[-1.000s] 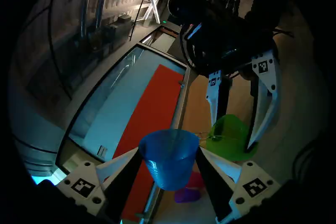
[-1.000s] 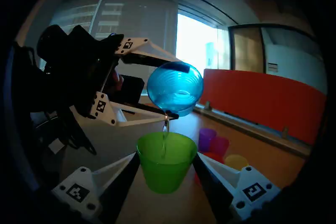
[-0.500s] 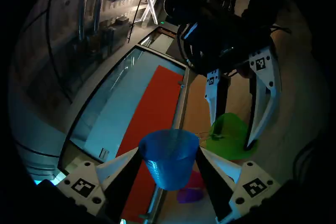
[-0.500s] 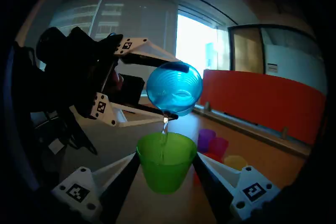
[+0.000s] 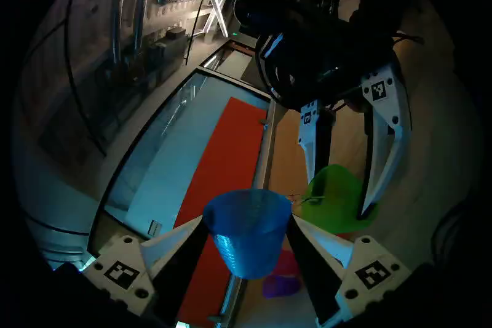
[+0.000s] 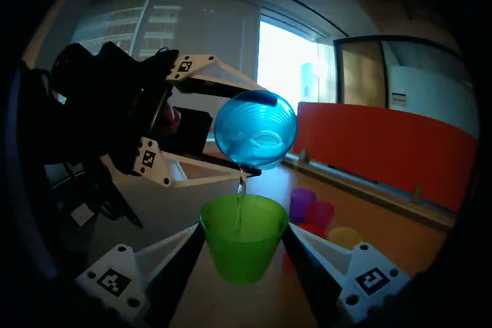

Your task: Pour water

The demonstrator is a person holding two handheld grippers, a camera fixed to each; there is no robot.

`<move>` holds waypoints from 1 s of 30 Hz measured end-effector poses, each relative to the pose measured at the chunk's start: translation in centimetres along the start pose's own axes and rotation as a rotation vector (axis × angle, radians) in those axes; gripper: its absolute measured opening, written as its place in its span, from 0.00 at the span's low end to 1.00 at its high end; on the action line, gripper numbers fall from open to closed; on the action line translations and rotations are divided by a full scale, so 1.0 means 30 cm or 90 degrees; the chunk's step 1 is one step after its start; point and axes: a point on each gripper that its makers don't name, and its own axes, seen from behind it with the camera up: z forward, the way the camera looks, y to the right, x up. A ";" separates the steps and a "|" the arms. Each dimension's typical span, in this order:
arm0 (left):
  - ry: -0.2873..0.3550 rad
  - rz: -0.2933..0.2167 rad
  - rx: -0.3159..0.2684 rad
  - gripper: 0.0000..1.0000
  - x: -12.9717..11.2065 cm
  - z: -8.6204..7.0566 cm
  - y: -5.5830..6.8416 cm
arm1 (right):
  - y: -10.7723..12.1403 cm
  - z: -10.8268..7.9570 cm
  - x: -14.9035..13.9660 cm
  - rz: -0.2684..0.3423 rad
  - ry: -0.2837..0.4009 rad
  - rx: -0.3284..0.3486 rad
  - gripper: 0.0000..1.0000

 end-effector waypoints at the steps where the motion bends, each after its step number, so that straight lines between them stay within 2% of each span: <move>1: 0.000 0.001 0.000 0.86 0.000 0.000 0.001 | 0.000 0.000 0.000 0.000 0.000 0.000 0.91; 30: 0.008 0.046 0.007 0.86 0.015 0.004 -0.012 | 0.003 0.006 0.012 -0.003 0.004 -0.001 0.91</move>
